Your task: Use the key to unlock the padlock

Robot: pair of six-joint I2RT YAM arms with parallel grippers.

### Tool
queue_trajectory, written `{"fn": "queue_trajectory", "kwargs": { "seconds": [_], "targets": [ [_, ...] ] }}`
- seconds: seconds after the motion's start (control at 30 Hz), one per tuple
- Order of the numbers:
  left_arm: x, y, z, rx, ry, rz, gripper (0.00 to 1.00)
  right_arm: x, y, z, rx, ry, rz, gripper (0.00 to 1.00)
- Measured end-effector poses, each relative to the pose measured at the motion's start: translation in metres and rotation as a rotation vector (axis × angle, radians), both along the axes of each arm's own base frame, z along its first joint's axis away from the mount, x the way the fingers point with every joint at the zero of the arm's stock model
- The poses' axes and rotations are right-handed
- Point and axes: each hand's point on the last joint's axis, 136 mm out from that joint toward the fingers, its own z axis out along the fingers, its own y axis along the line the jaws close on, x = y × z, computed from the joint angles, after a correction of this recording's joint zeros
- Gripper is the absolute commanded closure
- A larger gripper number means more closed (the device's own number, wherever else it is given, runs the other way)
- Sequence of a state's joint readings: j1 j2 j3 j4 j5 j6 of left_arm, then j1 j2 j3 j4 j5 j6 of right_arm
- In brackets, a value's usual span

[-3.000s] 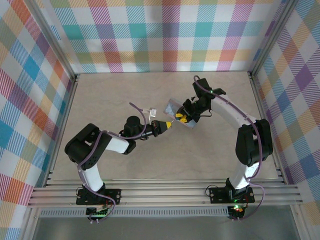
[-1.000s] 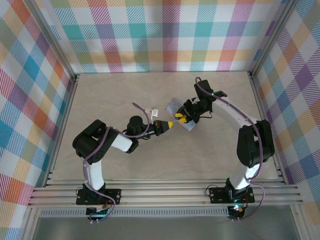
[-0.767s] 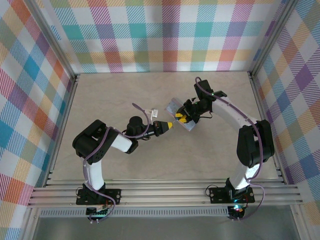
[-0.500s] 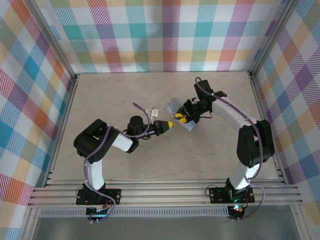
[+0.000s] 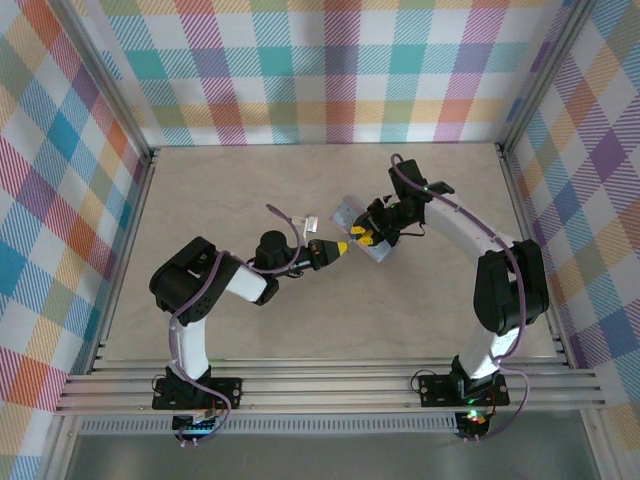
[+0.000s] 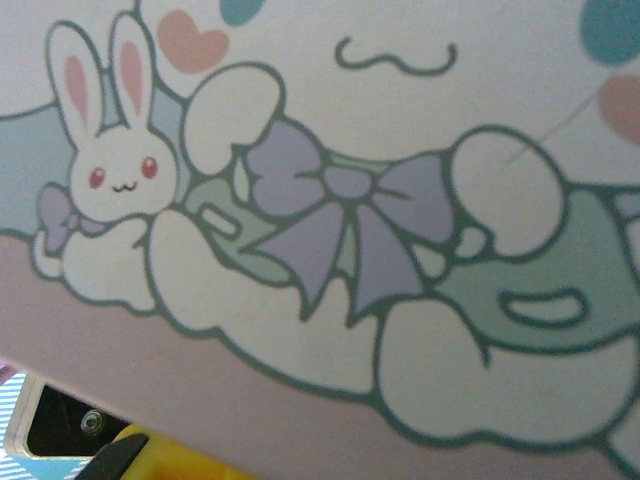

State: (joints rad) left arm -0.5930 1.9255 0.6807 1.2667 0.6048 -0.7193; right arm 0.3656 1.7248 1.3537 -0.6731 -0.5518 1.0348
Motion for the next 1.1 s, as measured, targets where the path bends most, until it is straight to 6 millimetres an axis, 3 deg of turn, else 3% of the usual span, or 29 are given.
{"fn": "queue_trajectory", "kwargs": {
  "seconds": [0.5, 1.1],
  "targets": [
    [0.006, -0.009, -0.001, -0.008, -0.019, -0.032, 1.00, 0.002, -0.006, 0.000, -0.003, -0.005, 0.024, 1.00],
    [0.003, -0.010, -0.001, 0.104, -0.084, -0.058, 1.00, -0.003, -0.007, 0.000, -0.019, 0.008, 0.069, 1.00]
  ]
}}
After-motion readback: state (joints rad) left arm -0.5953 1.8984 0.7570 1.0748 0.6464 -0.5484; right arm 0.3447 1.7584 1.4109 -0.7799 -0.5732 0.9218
